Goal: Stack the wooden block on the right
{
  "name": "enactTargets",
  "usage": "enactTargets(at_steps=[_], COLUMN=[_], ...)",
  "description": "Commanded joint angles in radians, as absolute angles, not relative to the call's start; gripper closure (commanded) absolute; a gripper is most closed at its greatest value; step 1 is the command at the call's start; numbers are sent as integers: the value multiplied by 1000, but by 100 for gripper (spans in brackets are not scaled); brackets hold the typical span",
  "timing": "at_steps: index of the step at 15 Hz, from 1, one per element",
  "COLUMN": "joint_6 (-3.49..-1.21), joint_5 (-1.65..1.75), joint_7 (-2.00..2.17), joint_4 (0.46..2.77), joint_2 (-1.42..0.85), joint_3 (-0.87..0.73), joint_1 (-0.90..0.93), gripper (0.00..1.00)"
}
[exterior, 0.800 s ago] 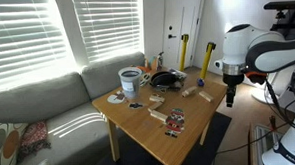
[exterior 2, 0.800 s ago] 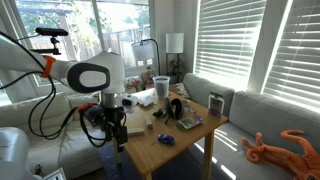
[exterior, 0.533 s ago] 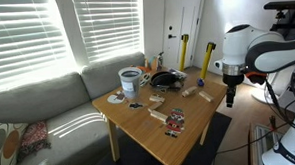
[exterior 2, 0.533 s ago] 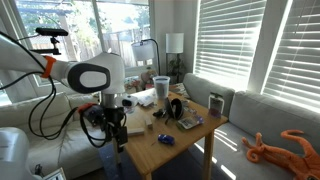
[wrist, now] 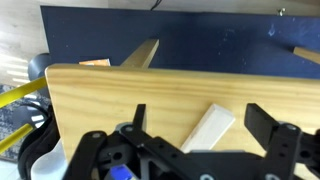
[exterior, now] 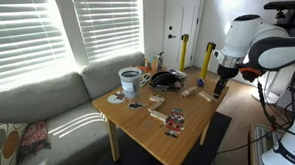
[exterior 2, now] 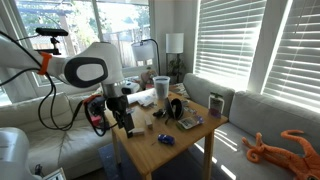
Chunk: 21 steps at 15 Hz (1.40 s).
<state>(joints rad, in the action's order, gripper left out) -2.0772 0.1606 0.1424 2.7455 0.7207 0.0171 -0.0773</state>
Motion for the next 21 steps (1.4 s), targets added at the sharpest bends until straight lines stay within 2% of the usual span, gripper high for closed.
enactTargets(at_steps=[1, 5, 7, 10, 19, 21], joint_6=[-2209, -2362, -2336, -2220, -2306, -2320], joint_5=[156, 160, 150, 109, 100, 86], joint_7=[277, 456, 511, 511, 501, 495], joint_4=[2742, 2745, 2745, 2745, 2746, 2746], joint_2=[717, 670, 658, 679, 613, 597], joint_3=[50, 100, 125, 123, 99, 91], joint_1=[-119, -189, -207, -179, -186, -183], gripper=[0, 0, 3, 0, 0, 25])
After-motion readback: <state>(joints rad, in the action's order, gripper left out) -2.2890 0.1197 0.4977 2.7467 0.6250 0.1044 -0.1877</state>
